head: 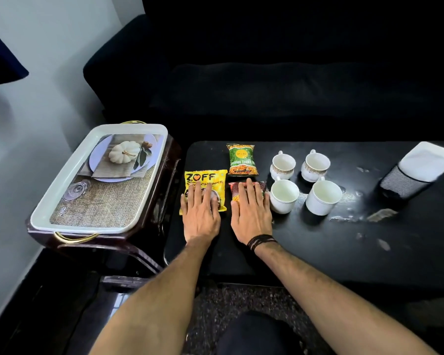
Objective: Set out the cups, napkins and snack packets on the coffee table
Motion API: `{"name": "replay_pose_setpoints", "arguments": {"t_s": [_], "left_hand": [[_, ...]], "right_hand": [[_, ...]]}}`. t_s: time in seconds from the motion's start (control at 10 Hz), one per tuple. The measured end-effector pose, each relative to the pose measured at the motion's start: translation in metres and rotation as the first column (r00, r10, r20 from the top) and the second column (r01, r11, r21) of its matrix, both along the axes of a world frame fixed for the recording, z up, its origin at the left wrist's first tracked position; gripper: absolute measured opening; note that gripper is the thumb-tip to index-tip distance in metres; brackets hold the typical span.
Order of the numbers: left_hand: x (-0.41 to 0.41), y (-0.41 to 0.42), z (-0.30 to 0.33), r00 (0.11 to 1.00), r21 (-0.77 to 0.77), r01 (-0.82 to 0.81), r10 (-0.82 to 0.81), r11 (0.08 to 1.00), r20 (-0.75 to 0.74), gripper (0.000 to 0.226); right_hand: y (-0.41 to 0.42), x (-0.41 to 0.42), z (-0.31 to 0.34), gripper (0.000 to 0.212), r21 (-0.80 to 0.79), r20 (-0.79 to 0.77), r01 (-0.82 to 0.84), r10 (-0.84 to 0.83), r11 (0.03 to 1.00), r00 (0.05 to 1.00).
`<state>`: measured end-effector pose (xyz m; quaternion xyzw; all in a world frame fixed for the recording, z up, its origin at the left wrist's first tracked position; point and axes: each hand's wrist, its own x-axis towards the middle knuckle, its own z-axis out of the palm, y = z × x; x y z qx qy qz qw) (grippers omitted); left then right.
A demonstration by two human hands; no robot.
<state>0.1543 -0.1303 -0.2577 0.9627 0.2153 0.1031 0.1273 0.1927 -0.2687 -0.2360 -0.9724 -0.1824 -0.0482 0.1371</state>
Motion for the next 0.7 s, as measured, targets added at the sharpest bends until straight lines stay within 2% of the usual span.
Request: {"name": "replay_pose_setpoints", "arguments": {"t_s": [0.2, 0.4, 0.5, 0.7], "left_hand": [[0.002, 0.002, -0.002, 1.0, 0.015, -0.003, 0.004, 1.0, -0.014, 0.057], [-0.003, 0.0, 0.007, 0.998, -0.03, 0.065, -0.065, 0.997, -0.025, 0.056], [-0.007, -0.001, 0.017, 0.997, -0.032, 0.076, -0.077, 0.997, -0.01, 0.055], [-0.001, -0.01, 0.075, 0.991, -0.001, 0.11, -0.11, 0.994, 0.075, 0.054]], "right_hand": [[0.013, 0.005, -0.001, 0.06, -0.014, -0.036, 0.053, -0.054, 0.998, 0.998], [0.006, 0.003, 0.016, 0.063, -0.005, -0.084, 0.016, -0.016, 1.0, 0.996], [-0.001, 0.014, 0.038, 0.061, 0.069, -0.08, 0.03, -0.025, 0.997, 0.996], [-0.018, 0.035, 0.101, 0.056, 0.261, -0.024, -0.003, 0.01, 0.965, 1.0]]}}
